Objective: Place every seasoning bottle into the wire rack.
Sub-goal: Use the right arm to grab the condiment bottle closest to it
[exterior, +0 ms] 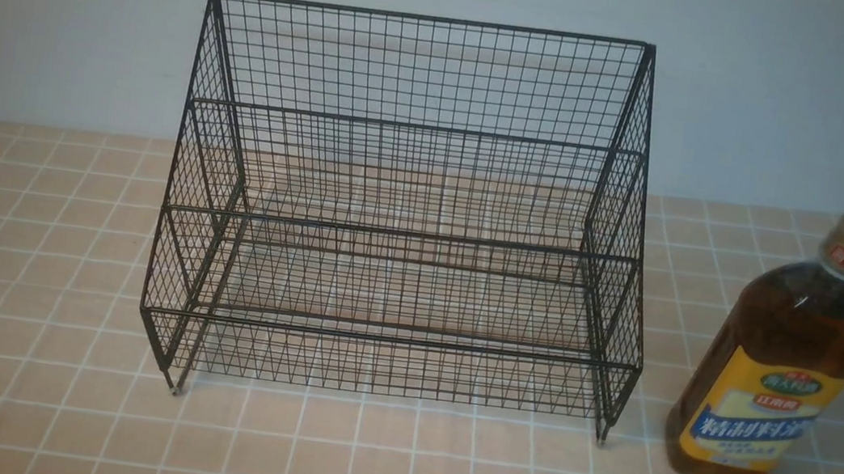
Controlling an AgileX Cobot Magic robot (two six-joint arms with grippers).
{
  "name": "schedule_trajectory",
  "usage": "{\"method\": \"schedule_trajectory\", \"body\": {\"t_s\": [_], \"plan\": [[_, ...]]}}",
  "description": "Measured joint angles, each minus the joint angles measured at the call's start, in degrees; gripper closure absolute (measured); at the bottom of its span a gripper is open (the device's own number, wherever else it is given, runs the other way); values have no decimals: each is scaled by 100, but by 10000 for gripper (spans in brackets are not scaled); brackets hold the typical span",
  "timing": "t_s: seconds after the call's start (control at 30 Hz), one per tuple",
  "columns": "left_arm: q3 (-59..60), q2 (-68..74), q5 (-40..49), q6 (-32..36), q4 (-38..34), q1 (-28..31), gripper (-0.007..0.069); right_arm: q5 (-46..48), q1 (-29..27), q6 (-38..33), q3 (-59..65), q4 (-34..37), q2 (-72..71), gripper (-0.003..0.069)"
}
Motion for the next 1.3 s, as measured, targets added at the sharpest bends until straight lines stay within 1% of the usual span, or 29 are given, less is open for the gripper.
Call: {"method": "schedule_trajectory", "body": {"t_s": [0.1,0.2,0.3,0.37,0.43,0.53,0.63,0.7,0.83,0.93,0.97,1.03,1.07,1.13,1.2,1.3], "plan": [[0,0,0,0,0,0,634,-220,0,0,0,196,0,673],[0,0,0,0,0,0,634,-298,0,-37,0,210,0,673],[0,0,0,0,0,0,634,68,0,-297,-318,-29,33,673],[0,0,0,0,0,0,634,651,0,-770,-893,-489,403,673],[0,0,0,0,0,0,634,1049,0,-1117,-1305,-779,798,673],[0,0,0,0,0,0,634,1779,0,-1817,-2095,-1239,1746,673],[0,0,0,0,0,0,634,2291,0,-2389,-2757,-1355,2767,673],[0,0,0,0,0,0,634,2451,0,-2553,-3039,-1319,3268,672],[0,0,0,0,0,0,634,2787,0,-3063,-3760,-1108,4252,636],[0,0,0,0,0,0,634,2933,0,-3443,-4135,-964,4674,562],[0,0,0,0,0,0,634,2947,0,-3548,-4231,-906,4816,526],[0,0,0,0,0,0,634,2918,0,-3697,-4374,-816,4999,437],[0,0,0,0,-5,0,634,2836,0,-3737,-4405,-779,5094,377],[0,0,0,0,-5,0,634,2703,0,-3754,-4419,-682,5214,296],[0,0,0,0,-5,0,634,2570,12,-3758,-4430,-476,5370,192],[0,0,0,0,-5,0,634,2458,102,-3807,-4465,-253,5573,93]]}}
